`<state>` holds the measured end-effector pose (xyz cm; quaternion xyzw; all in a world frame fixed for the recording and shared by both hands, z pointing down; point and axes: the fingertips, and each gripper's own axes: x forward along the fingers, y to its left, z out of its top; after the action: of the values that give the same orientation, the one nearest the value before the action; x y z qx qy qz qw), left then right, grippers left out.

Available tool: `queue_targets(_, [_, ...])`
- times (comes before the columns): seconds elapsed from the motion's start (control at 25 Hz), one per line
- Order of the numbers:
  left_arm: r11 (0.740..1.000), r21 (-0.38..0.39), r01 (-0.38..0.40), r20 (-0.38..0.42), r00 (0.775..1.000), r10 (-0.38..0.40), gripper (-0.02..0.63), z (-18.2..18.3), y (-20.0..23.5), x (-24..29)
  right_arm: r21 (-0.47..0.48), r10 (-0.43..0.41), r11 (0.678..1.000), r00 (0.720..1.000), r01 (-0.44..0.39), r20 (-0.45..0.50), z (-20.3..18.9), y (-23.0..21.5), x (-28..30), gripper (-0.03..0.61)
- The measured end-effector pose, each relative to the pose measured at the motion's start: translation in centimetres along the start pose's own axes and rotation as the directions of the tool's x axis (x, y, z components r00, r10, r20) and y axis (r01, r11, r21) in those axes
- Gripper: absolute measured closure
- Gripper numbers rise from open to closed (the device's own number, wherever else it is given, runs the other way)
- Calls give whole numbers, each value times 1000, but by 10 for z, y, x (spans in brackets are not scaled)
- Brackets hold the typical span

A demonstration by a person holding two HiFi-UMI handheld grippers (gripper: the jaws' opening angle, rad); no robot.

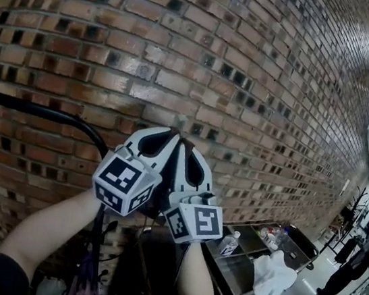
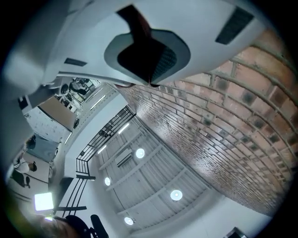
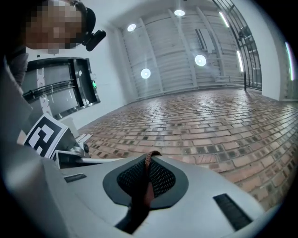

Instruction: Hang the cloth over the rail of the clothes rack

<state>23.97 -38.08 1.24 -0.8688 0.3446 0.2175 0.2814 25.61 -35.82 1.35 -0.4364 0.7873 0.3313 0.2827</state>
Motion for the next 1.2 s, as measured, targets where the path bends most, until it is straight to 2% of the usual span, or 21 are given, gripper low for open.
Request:
queue_targets(0.16, [999, 31, 18, 36, 999, -20, 591, 21, 4, 0, 51, -18, 999, 1000, 17, 25, 9, 4, 2, 555])
queue_targets(0.4, [999, 47, 2, 103, 995, -7, 591, 71, 34, 3, 19, 14, 1000, 999, -15, 49, 25, 23, 17, 555])
queue_targets(0.64, [987, 161, 27, 65, 997, -38, 591, 112, 72, 9, 8, 44, 999, 998, -45, 55, 36, 45, 39, 555])
queue_targets(0.72, [974, 225, 11, 79, 996, -29, 591, 132, 91, 2, 7, 60, 998, 996, -61, 70, 43, 57, 49, 555])
queue_targets(0.84, [942, 336, -16, 80, 997, -12, 591, 159, 122, -16, -18, 87, 996, 992, -86, 91, 54, 79, 65, 555])
queue_targets(1.04, [906, 419, -60, 22, 998, 56, 591, 171, 187, -57, -30, 116, 993, 988, -113, 100, 54, 120, 87, 555])
queue_targets(1.2, [882, 466, -64, -28, 996, 87, 591, 167, 233, -94, -47, 108, 993, 989, -104, 105, 46, 141, 97, 554])
